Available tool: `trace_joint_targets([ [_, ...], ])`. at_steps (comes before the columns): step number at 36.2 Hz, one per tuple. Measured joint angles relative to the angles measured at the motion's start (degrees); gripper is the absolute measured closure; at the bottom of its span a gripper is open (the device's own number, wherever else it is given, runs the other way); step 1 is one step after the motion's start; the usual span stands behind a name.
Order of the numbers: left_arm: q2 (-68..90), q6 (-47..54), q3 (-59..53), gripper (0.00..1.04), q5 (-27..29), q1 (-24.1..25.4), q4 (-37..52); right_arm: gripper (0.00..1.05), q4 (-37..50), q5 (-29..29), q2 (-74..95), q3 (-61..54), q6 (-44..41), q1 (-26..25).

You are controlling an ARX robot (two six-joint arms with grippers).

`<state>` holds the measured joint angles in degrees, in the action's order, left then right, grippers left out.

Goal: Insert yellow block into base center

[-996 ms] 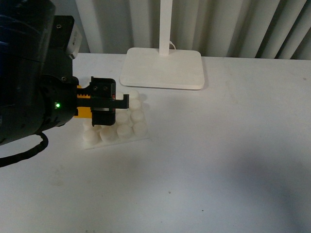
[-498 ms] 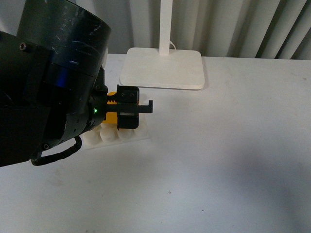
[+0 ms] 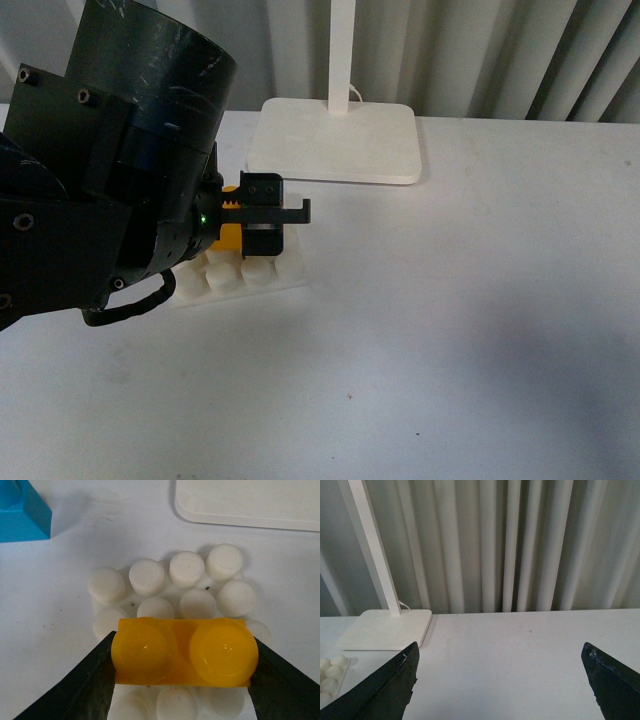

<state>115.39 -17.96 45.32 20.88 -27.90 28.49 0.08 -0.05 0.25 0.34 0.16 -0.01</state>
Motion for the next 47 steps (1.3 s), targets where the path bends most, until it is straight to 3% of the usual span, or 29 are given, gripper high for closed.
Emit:
trace_joint_targets([
  [47, 0.4, -4.9, 1.2, 0.39, 1.5, -2.6, -3.3, 0.09, 0.0, 0.0, 0.0, 0.0, 0.0, 0.0],
])
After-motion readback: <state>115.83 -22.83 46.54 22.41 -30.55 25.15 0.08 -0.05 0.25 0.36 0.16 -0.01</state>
